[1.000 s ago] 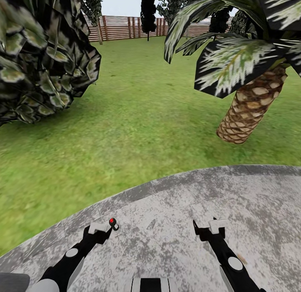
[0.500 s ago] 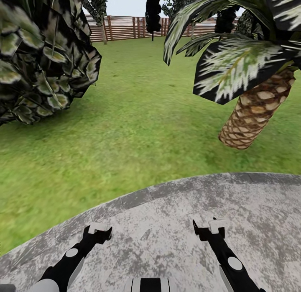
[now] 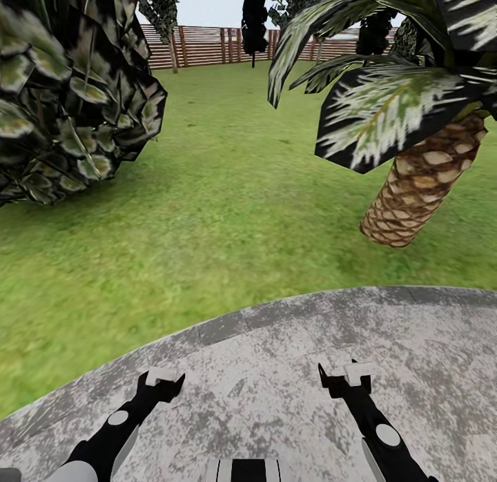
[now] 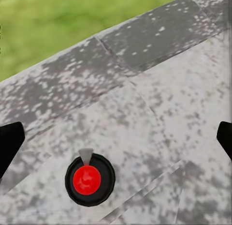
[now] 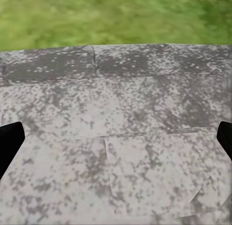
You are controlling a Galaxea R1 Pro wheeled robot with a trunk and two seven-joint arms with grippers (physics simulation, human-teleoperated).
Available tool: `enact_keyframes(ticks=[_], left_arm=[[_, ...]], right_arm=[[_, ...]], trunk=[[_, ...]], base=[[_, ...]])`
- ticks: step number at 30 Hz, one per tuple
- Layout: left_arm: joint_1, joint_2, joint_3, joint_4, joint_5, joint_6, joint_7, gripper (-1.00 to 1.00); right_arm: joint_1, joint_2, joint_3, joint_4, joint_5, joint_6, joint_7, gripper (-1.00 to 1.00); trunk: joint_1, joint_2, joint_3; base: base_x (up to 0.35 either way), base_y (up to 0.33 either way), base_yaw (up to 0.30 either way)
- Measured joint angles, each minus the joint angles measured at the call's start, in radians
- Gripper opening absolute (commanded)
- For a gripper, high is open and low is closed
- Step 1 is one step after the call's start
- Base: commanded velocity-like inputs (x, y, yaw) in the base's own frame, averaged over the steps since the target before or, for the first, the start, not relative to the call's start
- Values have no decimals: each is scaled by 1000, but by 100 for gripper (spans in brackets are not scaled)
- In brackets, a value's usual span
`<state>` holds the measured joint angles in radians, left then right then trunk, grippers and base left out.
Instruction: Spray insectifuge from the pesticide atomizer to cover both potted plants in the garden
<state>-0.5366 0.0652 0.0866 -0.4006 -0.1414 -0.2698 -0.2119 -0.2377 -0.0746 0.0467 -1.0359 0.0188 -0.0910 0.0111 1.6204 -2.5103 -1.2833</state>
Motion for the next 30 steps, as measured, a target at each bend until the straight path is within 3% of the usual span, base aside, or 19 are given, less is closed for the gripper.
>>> enact_keyframes(ticks=[8, 13, 30], left_arm=[[2, 1, 9, 7, 5, -38, 1, 100], [5, 2, 14, 9, 9, -81, 14, 100], [5, 2, 15, 9, 9, -85, 37, 100]], right_arm=[[0, 3, 0, -1, -1, -1, 0, 100], [0, 4, 0, 0, -1, -3, 0, 100], [0, 5, 0, 0, -2, -3, 0, 100]], trunk=[[0, 0, -4], [3, -1, -25], [10, -5, -115]], base=[[0, -2, 0], [0, 0, 2], [0, 0, 106]])
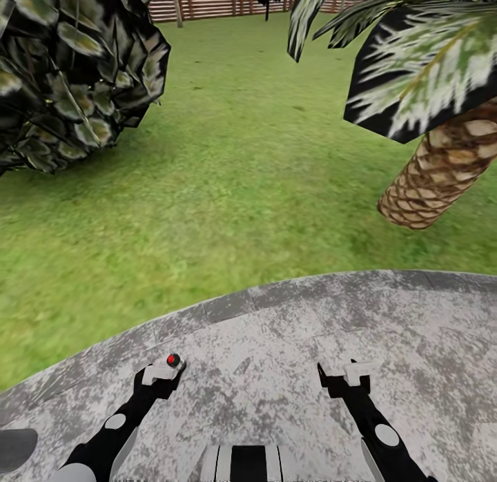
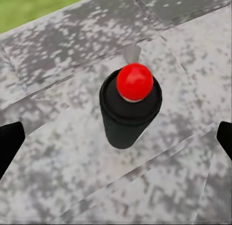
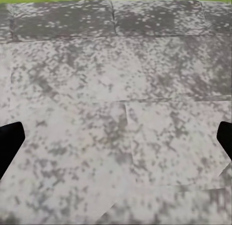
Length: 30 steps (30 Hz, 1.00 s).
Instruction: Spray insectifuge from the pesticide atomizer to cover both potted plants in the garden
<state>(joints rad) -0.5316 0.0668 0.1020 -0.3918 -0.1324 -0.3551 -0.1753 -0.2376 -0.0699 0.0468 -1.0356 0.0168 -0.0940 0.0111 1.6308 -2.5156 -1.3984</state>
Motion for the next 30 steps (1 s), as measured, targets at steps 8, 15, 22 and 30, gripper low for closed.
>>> enact_keyframes(ticks=[8, 15, 22, 30], left_arm=[[0, 0, 0, 0, 0, 0, 0, 100], [0, 0, 0, 0, 0, -1, 0, 100], [0, -2, 0, 0, -1, -2, 1, 100], [0, -2, 0, 0, -1, -2, 3, 100]], right_arm=[[0, 0, 0, 0, 0, 0, 0, 100], [0, 0, 0, 0, 0, 1, 0, 100], [0, 0, 0, -1, 0, 2, 0, 100], [0, 0, 0, 1, 0, 2, 0, 100]], trunk=[[4, -2, -41], [4, -2, -43], [3, -2, -43], [3, -2, -41]], base=[[0, 0, 102], [1, 0, 11], [108, -150, 27], [109, -180, 162]])
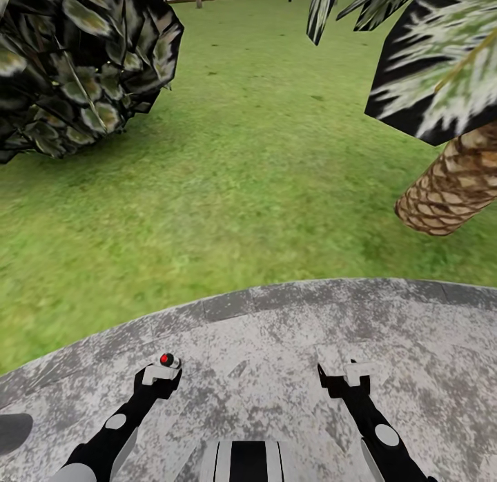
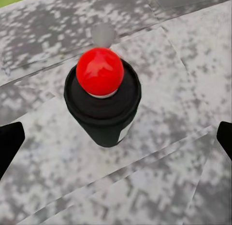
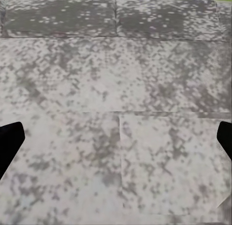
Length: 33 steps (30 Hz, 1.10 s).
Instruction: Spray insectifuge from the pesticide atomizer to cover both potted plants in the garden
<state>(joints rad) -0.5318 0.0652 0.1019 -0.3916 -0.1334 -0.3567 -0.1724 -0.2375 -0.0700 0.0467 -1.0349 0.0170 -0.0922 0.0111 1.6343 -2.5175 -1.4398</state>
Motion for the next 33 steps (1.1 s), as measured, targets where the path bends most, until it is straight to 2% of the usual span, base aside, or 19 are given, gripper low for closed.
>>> enact_keyframes(ticks=[12, 21, 33], left_arm=[[0, 0, 0, 0, 1, 0, 0, 100], [0, 0, 0, 0, 1, 0, 14, 100], [0, 0, 0, 0, 1, 0, 20, 100]], right_arm=[[0, 0, 0, 0, 0, 0, 0, 100], [0, 0, 0, 0, 0, 0, -1, 100], [0, 0, 0, -1, 1, 0, -1, 100]], trunk=[[0, 0, 0], [0, 0, 0], [0, 0, 0]], base=[[7, -11, 17], [0, 0, 166], [53, -52, 6]])
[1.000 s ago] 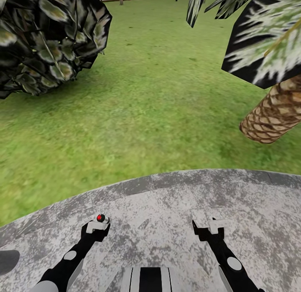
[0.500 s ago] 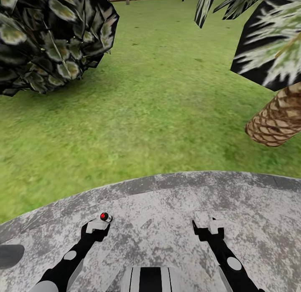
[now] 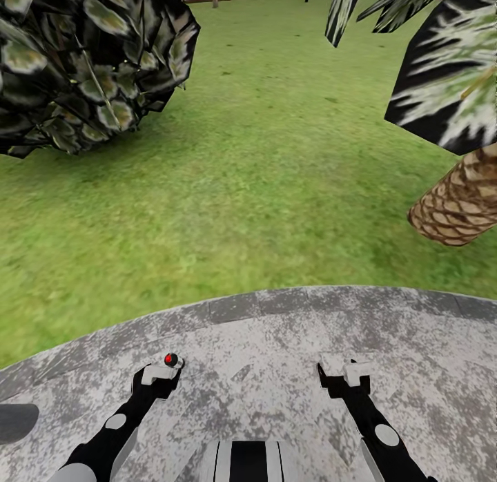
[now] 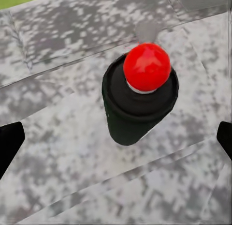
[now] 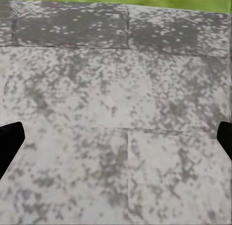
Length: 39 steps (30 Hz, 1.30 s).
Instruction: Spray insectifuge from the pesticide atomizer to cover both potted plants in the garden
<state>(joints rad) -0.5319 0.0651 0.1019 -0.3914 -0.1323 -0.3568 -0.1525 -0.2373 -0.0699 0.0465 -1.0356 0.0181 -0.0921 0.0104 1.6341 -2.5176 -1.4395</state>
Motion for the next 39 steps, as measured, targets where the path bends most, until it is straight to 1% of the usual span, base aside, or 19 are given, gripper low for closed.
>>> enact_keyframes(ticks=[12, 21, 29, 35, 39], left_arm=[[0, 0, 0, 0, 0, 0, 0, 100], [1, 1, 1, -1, 2, -1, 0, 100], [2, 2, 0, 0, 3, -39, 0, 100], [2, 1, 0, 1, 2, -41, 0, 100], [2, 1, 0, 1, 2, -41, 0, 100]], right_arm=[[0, 0, 0, 1, 0, 0, 0, 100], [0, 0, 0, 1, 0, 0, 0, 100], [0, 0, 0, 1, 0, 0, 1, 100], [0, 0, 0, 1, 0, 0, 1, 100], [0, 0, 0, 1, 0, 0, 1, 100]], trunk=[[0, 0, 0], [0, 0, 0], [0, 0, 0], [3, -1, -23], [3, -1, -23]], base=[[34, -32, 1], [0, 0, 67], [0, 0, 4], [0, 0, 0], [0, 0, 0]])
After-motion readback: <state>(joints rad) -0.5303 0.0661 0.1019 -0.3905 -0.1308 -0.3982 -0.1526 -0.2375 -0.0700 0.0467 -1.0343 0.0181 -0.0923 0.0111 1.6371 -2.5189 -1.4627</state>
